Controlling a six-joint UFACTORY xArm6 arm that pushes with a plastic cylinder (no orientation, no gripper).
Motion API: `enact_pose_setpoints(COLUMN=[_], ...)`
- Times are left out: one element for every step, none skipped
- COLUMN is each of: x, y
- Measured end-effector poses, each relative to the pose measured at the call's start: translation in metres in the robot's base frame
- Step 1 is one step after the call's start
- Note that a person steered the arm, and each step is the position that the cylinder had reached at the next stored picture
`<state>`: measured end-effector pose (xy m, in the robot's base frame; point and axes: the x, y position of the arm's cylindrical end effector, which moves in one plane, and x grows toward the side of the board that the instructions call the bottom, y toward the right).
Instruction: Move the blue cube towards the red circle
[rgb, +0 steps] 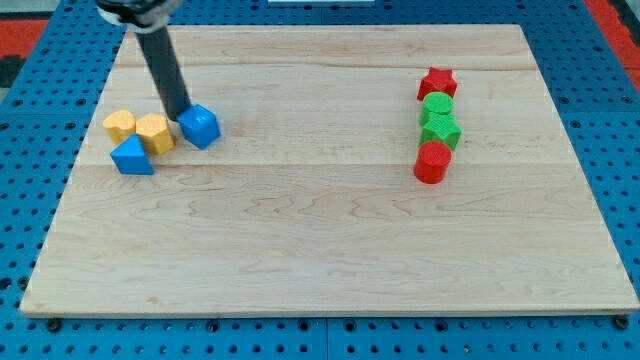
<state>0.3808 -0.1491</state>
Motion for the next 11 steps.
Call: enact_pose_setpoints(x=[0.038,0.075,0.079,0.095,0.098,0.102,0.127,0.139,0.138,0.138,0.138], y=[0.058,0.095,0.066,0.072,0.104,0.125,0.099,0.143,0.183,0.206,0.232])
